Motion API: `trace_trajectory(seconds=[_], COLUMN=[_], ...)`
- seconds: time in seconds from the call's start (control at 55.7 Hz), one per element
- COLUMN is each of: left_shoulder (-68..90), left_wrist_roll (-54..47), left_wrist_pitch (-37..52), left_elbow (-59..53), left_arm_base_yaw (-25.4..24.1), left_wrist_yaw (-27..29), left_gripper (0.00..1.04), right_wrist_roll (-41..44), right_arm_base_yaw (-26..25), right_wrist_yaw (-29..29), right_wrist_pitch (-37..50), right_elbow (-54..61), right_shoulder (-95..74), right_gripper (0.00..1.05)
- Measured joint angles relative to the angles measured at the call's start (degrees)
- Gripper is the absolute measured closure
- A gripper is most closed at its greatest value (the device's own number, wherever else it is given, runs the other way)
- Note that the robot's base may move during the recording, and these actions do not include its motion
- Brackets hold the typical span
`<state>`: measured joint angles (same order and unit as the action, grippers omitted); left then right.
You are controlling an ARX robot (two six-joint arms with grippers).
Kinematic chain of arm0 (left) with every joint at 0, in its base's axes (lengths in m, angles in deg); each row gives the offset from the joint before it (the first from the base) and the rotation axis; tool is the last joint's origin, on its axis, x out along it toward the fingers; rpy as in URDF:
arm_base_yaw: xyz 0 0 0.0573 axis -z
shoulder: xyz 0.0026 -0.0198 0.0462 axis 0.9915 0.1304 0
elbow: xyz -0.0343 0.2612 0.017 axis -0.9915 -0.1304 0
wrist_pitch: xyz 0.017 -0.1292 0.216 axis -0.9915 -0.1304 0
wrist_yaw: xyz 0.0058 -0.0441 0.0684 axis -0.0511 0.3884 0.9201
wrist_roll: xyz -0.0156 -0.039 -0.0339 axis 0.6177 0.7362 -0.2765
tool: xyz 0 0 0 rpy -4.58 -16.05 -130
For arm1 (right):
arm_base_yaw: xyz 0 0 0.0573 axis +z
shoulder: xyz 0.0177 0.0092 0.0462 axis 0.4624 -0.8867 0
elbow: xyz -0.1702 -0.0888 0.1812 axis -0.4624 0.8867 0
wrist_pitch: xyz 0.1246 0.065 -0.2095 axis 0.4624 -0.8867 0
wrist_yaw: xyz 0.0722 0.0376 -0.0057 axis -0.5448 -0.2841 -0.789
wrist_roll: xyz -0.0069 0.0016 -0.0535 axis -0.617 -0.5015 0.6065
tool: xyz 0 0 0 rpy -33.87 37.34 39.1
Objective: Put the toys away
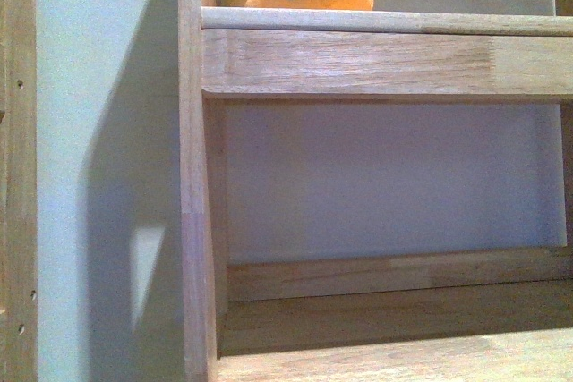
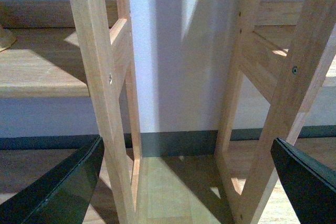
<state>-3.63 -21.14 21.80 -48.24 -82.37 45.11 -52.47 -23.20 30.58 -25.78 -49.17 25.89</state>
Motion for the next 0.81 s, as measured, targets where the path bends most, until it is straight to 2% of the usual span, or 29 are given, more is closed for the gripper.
trace_trajectory(seconds=[0.161,0.233,0.287,0.323,0.789,0.807], left_shoulder=[0.0,0.0,-0.02,-0.02,0.0,0.0], left_wrist_roll=[0.0,0.0,0.0,0.0,0.0,0.0], left_wrist_pitch=[0.0,0.0,0.0,0.0,0.0,0.0], left_elbow=[0.0,0.0,0.0,0.0,0.0,0.0], left_arm_base_yaw=[0.0,0.0,0.0,0.0,0.0,0.0], left_wrist_yaw=[0.0,0.0,-0.02,0.0,0.0,0.0], left_gripper=[0.06,0.06,0.06,0.06,0.06,0.06], right_wrist_roll=[-0.72,3.85,6.69,7.61,11.23,11.21], right_arm_base_yaw=[0.04,-2.97,-3.74,-3.82,-4.11,-4.11], right_wrist_yaw=[-1.38,-12.81,-18.86,-20.55,-21.27,-21.27], right_wrist_pitch=[-0.92,-9.51,-12.35,-12.39,-8.63,-8.46], right_elbow=[0.66,-1.16,-0.2,0.83,12.35,12.72], right_shoulder=[0.44,0.83,1.68,2.19,9.09,9.33], right_gripper=[0.07,0.18,0.27,0.32,1.02,1.01])
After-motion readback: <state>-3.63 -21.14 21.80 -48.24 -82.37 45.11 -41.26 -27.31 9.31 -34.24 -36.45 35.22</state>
